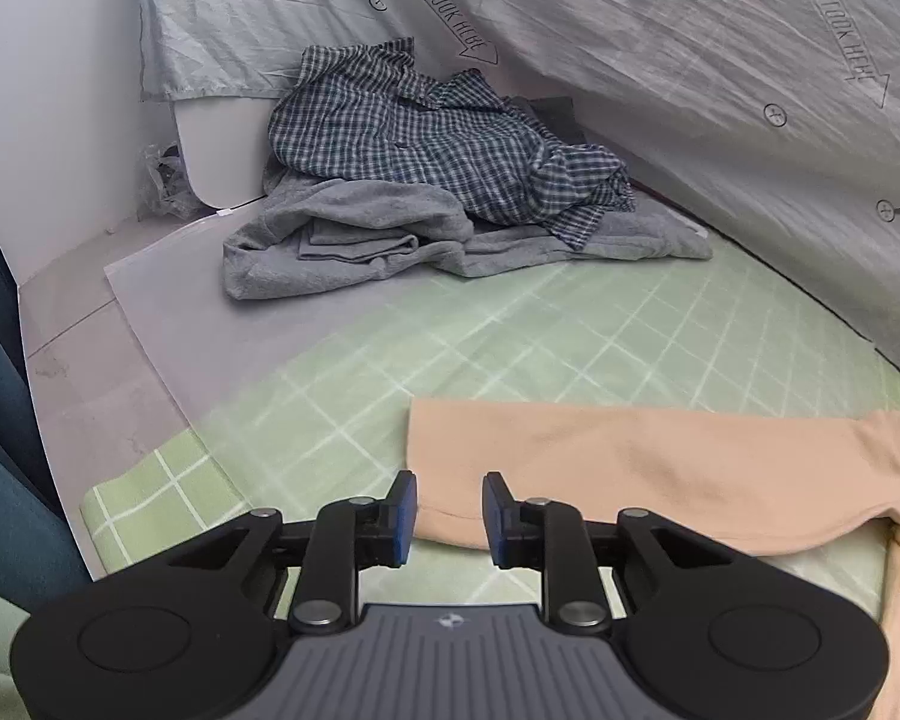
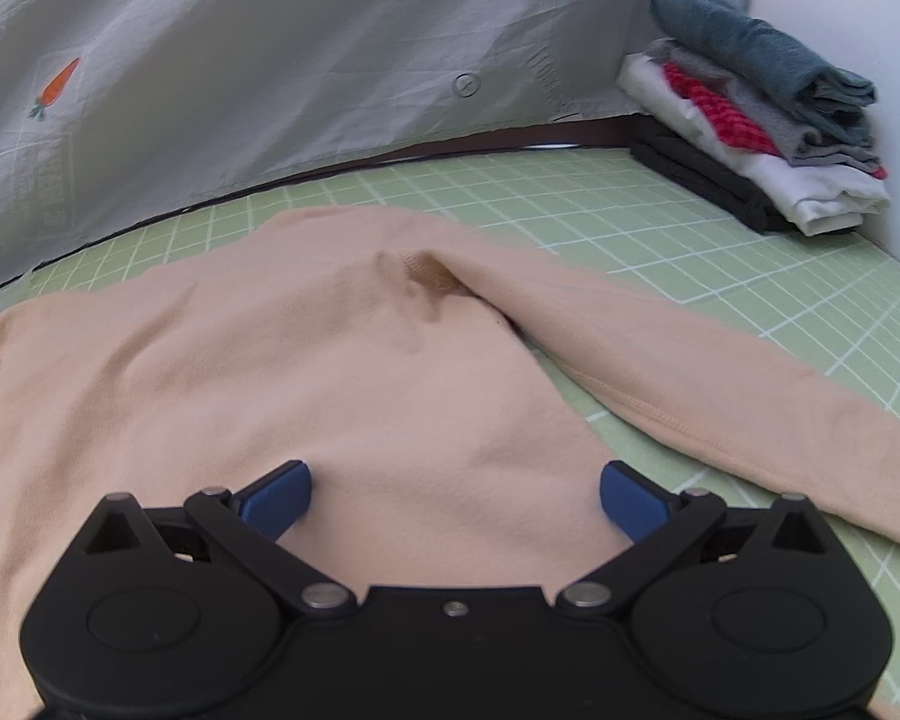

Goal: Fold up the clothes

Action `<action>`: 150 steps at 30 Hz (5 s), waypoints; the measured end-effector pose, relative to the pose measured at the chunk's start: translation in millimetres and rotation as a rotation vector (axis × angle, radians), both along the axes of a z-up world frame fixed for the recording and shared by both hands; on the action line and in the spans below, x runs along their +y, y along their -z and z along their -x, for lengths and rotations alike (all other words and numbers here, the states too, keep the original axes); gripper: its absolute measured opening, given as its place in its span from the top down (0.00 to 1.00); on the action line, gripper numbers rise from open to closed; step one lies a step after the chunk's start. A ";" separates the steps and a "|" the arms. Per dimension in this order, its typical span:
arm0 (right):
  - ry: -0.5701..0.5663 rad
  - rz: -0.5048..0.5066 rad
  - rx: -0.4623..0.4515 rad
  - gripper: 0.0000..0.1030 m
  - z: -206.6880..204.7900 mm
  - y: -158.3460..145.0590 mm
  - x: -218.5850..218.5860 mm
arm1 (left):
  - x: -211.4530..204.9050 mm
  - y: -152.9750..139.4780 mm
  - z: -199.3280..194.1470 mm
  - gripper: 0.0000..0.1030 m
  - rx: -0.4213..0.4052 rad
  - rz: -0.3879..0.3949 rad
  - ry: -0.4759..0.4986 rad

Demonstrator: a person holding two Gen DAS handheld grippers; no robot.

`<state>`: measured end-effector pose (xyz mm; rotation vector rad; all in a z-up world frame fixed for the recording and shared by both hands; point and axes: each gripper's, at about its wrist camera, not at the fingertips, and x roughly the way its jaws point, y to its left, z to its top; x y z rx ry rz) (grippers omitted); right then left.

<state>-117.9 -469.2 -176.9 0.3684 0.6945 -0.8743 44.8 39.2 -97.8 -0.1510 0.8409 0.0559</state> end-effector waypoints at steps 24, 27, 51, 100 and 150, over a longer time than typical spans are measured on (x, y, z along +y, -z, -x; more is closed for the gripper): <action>-0.130 -0.127 0.114 0.32 163.2 -24.5 1.1 | -202.1 48.9 139.0 0.90 0.343 0.004 0.693; -0.162 -0.154 0.105 0.69 170.4 -22.8 -0.4 | -197.4 49.1 139.4 0.95 0.347 0.017 0.659; -0.309 -0.106 0.063 0.00 167.2 -48.0 -5.8 | -145.0 19.4 114.1 0.46 0.313 0.190 0.345; -0.008 -0.021 0.175 0.00 93.5 -38.3 1.7 | -198.2 -40.9 13.8 0.94 0.056 0.414 0.648; -0.670 -0.164 0.028 0.94 -81.2 -50.0 135.8 | -98.5 22.9 16.0 0.32 0.393 0.096 0.371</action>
